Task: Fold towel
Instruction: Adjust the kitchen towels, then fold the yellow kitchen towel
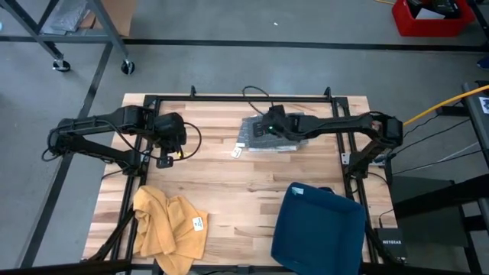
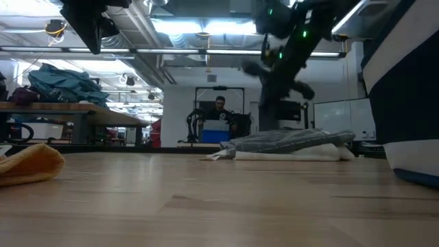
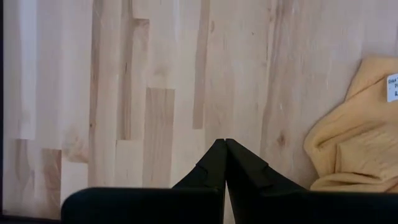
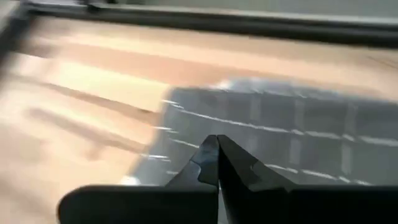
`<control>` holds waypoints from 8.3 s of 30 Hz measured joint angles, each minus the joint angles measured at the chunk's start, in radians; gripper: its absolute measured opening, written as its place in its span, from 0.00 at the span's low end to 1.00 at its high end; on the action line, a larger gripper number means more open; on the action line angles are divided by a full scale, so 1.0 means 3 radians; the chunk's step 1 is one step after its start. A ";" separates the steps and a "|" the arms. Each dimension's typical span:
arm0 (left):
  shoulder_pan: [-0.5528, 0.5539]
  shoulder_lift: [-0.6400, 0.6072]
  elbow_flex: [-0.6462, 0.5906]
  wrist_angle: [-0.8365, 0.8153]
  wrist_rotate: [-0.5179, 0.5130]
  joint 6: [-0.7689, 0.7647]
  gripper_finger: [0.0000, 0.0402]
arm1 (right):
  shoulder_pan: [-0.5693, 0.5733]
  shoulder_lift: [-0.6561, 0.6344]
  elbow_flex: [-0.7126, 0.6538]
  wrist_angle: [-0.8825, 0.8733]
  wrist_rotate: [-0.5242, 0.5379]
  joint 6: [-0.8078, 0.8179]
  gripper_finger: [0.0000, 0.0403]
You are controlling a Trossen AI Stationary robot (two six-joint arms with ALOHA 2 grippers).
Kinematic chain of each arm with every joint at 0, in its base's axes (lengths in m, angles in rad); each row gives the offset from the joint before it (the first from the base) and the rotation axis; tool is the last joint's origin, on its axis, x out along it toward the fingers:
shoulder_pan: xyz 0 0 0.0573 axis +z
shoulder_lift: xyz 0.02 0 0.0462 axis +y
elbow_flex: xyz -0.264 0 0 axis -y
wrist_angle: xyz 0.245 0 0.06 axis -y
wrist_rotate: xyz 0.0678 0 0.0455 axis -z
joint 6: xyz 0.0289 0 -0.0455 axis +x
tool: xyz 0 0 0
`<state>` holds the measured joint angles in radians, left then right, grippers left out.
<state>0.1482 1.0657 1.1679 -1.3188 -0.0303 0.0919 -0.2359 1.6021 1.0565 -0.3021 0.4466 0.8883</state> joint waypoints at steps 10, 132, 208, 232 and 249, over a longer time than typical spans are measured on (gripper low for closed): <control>0.0000 0.0000 0.0000 -0.0218 0.0111 0.0097 0.07 | 0.0003 -0.0141 0.0006 0.0851 -0.1714 -0.0425 0.01; -0.4318 0.2258 -0.0169 0.1747 -0.0857 -0.1183 0.38 | 0.2356 0.0983 0.0010 0.2741 -0.0391 0.0164 0.38; -0.2420 0.1165 0.1742 -0.0021 -0.4342 0.0879 0.00 | 0.2360 0.0978 0.0013 0.3007 -0.0307 -0.0257 0.38; -0.1898 0.1147 0.1742 0.0098 -0.5067 0.0903 0.00 | 0.2391 0.1118 0.0216 0.2737 0.0460 -0.0291 0.38; -0.1902 0.1147 0.1742 0.0087 -0.5046 0.0839 0.00 | 0.2153 0.2411 0.2264 0.1336 0.0646 -0.0591 0.38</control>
<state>-0.4225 1.4097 1.6905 -1.2926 -1.5442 0.3435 0.4099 2.3255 1.7358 0.0987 0.6404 0.7110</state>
